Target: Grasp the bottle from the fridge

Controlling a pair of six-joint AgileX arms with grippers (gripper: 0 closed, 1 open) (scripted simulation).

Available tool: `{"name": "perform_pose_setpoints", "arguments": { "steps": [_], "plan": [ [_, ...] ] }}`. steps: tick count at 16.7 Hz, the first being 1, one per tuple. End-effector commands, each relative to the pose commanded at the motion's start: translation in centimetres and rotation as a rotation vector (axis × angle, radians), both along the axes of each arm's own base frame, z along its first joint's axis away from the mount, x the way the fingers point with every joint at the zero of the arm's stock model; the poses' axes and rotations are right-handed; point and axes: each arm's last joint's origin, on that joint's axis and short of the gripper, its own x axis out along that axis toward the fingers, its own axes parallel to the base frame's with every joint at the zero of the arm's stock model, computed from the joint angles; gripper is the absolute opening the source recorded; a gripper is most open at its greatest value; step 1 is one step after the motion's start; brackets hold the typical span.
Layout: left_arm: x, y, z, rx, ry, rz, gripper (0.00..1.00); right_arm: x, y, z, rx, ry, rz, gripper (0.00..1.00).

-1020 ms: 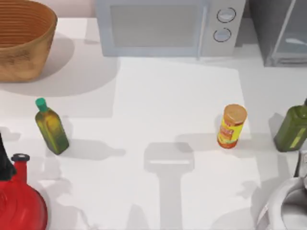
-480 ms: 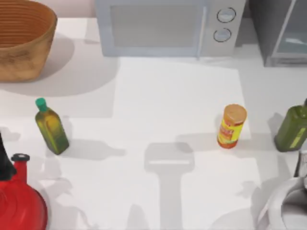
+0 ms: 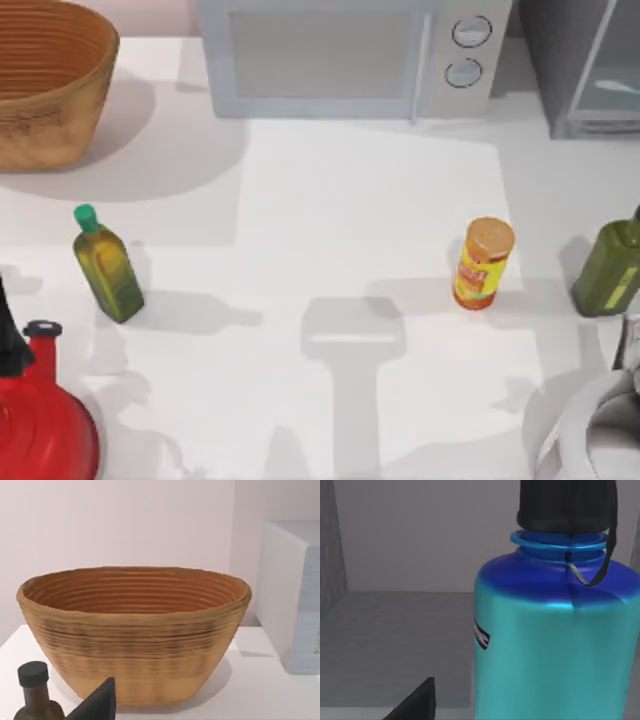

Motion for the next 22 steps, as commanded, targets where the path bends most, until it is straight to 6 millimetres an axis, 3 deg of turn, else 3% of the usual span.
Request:
{"name": "perform_pose_setpoints", "arguments": {
  "steps": [4,11,16,22],
  "plan": [
    [0.0,0.0,0.0,0.000,0.000,0.000,1.00,0.3,-0.1,0.0,0.000,0.001,-0.001,1.00],
    [0.0,0.0,0.0,0.000,0.000,0.000,1.00,5.5,-0.1,0.0,-0.001,-0.003,0.000,1.00],
    [0.0,0.0,0.0,0.000,0.000,0.000,1.00,6.0,-0.1,0.0,0.000,0.000,0.000,1.00],
    [0.0,0.0,0.0,0.000,0.000,0.000,1.00,6.0,-0.1,0.0,0.000,0.000,0.000,0.55]
  ]
}}
